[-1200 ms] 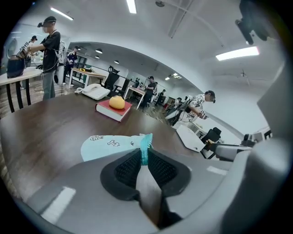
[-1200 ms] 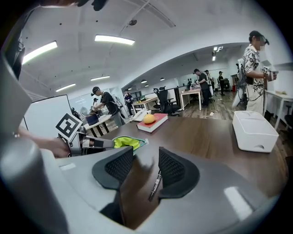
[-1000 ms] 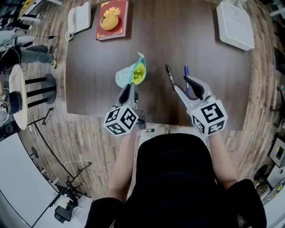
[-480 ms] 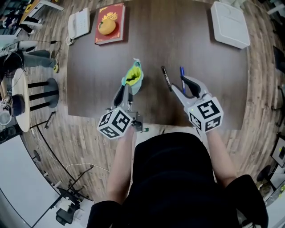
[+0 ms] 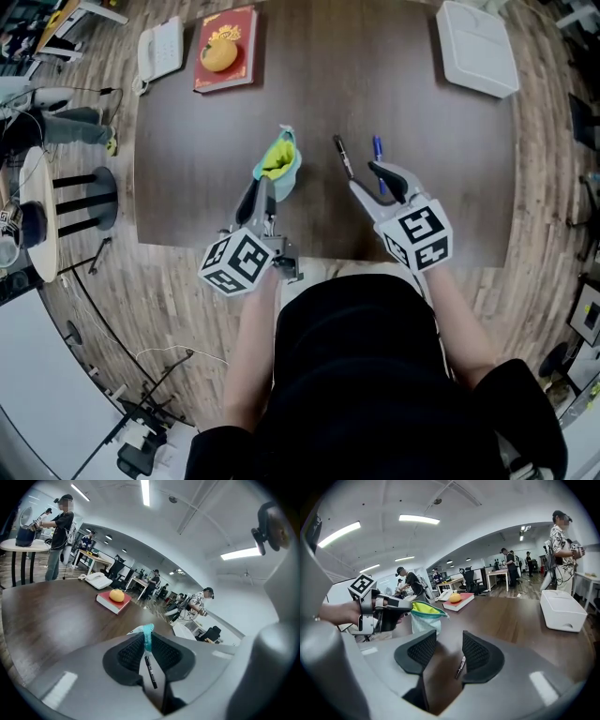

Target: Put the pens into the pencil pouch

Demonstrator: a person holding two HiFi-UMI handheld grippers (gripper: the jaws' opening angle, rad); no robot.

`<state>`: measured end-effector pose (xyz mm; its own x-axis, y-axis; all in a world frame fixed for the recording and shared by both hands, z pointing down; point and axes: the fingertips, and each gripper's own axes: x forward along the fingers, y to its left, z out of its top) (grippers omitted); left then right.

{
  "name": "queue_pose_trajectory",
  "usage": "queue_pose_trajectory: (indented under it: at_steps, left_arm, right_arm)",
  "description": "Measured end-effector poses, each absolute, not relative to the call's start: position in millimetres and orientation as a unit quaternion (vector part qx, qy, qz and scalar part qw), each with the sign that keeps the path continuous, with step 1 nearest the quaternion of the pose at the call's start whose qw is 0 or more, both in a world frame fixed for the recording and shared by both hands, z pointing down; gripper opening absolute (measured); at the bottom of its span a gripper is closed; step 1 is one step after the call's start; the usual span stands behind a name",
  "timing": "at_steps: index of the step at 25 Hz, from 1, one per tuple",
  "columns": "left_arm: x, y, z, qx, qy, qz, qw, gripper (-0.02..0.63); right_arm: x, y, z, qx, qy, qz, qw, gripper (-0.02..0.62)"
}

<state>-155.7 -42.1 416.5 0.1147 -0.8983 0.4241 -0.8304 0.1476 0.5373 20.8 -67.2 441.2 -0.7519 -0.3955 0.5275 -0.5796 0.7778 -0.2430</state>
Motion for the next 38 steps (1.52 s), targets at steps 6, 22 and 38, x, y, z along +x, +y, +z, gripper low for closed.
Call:
queue_pose_trajectory:
  at_steps: [6, 22, 38]
  left_arm:
    - [-153.7, -44.3, 418.6, 0.663, -0.651, -0.046, 0.366, 0.045]
    - [-153.5, -45.2, 425.8, 0.677, -0.639, -0.033, 0.365, 0.046]
    - [-158.4, -42.7, 425.5, 0.68, -0.632, -0.025, 0.37, 0.046]
  right_arm:
    - [15.4, -60.7, 466.5, 0.272, -0.905, 0.194, 0.265, 0.173]
    - [1.8, -58.0, 562.2, 0.286, -0.861, 0.22, 0.36, 0.173]
    - [-3.5, -68.2, 598.3, 0.309, -0.827, 0.252, 0.397, 0.164]
